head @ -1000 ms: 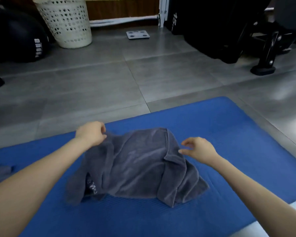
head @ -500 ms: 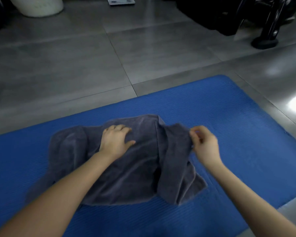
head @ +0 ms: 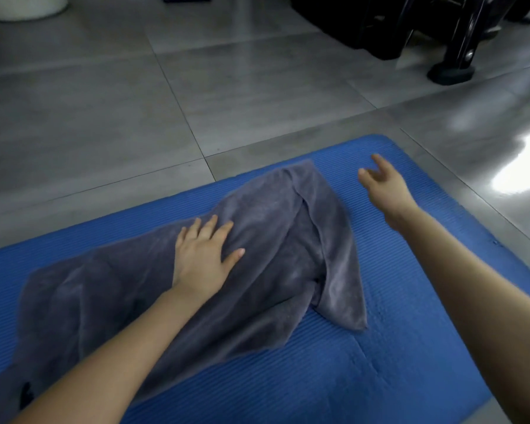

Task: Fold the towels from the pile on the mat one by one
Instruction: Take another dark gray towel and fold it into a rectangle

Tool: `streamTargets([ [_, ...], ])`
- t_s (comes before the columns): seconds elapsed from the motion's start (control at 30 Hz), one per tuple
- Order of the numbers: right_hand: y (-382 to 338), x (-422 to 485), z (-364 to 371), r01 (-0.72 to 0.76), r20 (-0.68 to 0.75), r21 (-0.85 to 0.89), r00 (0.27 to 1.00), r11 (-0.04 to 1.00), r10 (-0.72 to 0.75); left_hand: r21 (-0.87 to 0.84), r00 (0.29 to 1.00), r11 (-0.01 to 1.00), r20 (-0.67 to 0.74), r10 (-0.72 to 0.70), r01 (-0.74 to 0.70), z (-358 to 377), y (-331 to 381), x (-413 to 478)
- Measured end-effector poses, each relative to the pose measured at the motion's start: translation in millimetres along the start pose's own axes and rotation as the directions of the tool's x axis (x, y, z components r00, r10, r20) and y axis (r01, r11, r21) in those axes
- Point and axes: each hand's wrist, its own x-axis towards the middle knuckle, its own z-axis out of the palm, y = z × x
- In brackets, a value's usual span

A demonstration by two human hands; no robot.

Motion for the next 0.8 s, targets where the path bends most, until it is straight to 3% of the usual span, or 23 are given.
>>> streamTargets([
  [0.13, 76.2, -87.4, -3.0, -0.101, -0.005, -0.271, 0.995, 0.957, 0.103, -0.009, 0.994, 0.995, 0.035, 0.103, -0.103, 8.3, 13.2, -24.7],
  [0.23, 110.3, -152.9, 5.2, -0.177, 0.019, -0.471, 0.977, 0.864, 0.211, -0.024, 0.976, 0.976, -0.014, 0.217, -0.217, 12.7, 26.9, -50.5],
  [0.3, 119.1, -174.3, 13.2, -0.177, -0.011, -0.568, 0.978, 0.804, 0.207, -0.032, 0.96, 0.959, -0.008, 0.281, -0.281, 14.8, 38.8, -66.9],
  [0.47, 120.9, -185.4, 30.0, -0.063, -0.107, -0.542, 0.994, 0.838, 0.006, 0.114, 0.937, 0.932, 0.116, 0.331, -0.343, 25.4, 62.5, -95.8],
  [0.57, 113.6, -187.1, 21.3, -0.106, -0.161, -0.411, 0.986, 0.906, 0.043, 0.136, 0.94, 0.93, 0.08, 0.333, -0.341, 22.7, 65.0, -96.4],
  [0.7, 105.6, -173.1, -41.4, -0.161, -0.43, -0.321, 0.903, 0.934, 0.008, -0.236, 0.982, 0.954, -0.004, 0.189, -0.184, -4.8, 62.5, -94.2],
  [0.8, 107.7, -153.4, -82.2, -0.193, -0.468, -0.372, 0.884, 0.908, -0.004, -0.501, 0.953, 0.864, 0.238, 0.187, -0.044, -23.4, 70.0, -94.8],
])
